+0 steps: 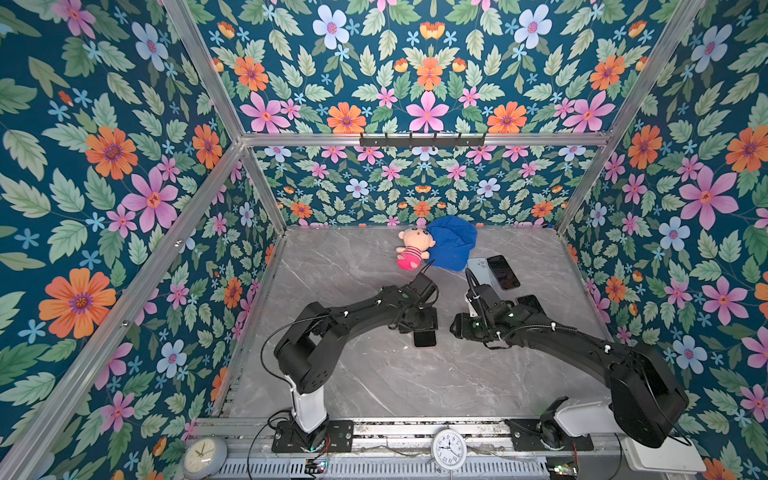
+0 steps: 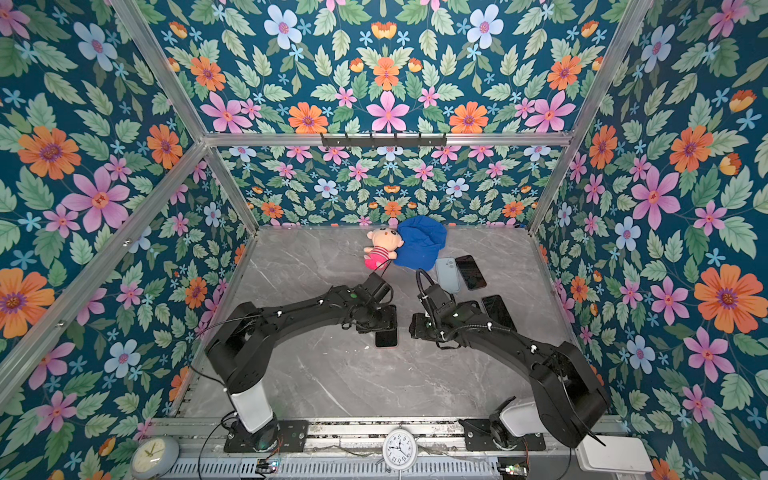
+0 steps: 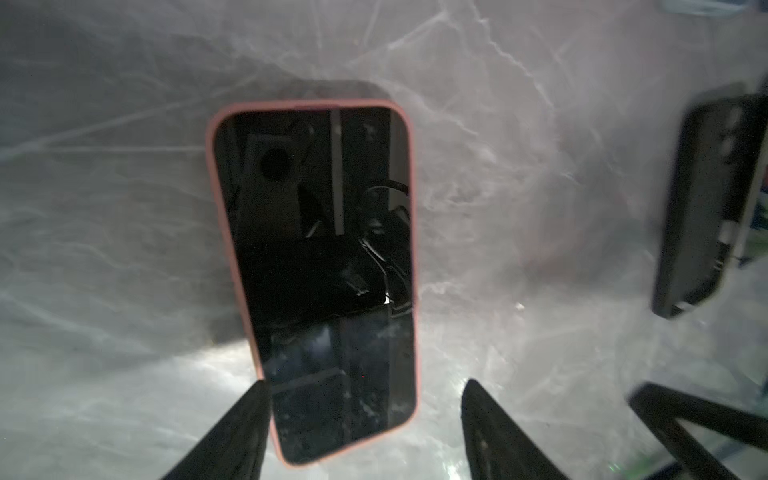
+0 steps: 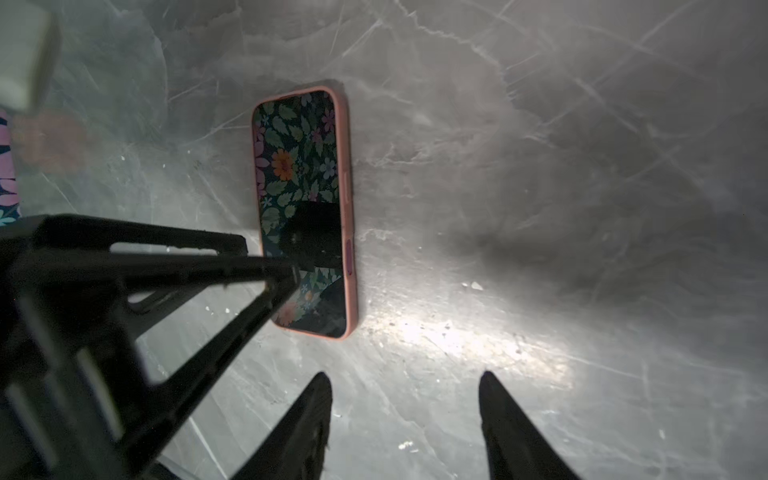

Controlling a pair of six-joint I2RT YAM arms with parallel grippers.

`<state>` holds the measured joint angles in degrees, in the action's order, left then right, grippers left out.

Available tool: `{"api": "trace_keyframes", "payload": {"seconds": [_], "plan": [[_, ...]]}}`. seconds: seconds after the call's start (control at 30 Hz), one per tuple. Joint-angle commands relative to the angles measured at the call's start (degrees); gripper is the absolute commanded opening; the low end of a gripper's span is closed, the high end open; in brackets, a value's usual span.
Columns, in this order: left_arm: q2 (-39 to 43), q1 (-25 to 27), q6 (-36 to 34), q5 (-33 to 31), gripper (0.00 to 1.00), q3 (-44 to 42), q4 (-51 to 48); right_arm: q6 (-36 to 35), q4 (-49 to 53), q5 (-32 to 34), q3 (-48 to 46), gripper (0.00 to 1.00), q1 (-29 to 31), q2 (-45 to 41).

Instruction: Put the phone into the phone case

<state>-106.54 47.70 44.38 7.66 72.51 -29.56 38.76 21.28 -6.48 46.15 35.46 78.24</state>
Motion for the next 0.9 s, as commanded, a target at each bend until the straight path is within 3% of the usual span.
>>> {"api": "trace_keyframes", "payload": {"seconds": [0.0, 0.03, 0.07, 0.5, 0.87], "plan": [[-3.03, 1.49, -0.47, -4.35, 0.89, 4.47, -7.5, -0.53, 0.04, 0.94, -1.24, 0.58, -0.24, -1.67], [-3.89, 1.98, -0.19, -5.4, 0.99, 5.75, -8.54, -0.53, -0.16, 0.97, -1.68, 0.58, -0.22, -2.06], [-4.68, 2.38, 0.12, -6.53, 1.0, 7.16, -9.94, -0.38, -0.37, 0.86, -2.18, 0.58, -0.3, -2.45], [-8.14, 3.1, 2.81, -10.51, 1.0, 11.71, -14.91, -0.48, -2.07, -0.5, -3.0, 0.6, -0.55, -1.91], [-13.95, 3.01, 1.89, -9.2, 0.97, 13.88, -14.1, 0.0, -3.07, -1.86, -3.39, 0.6, -0.52, -1.34]]}}
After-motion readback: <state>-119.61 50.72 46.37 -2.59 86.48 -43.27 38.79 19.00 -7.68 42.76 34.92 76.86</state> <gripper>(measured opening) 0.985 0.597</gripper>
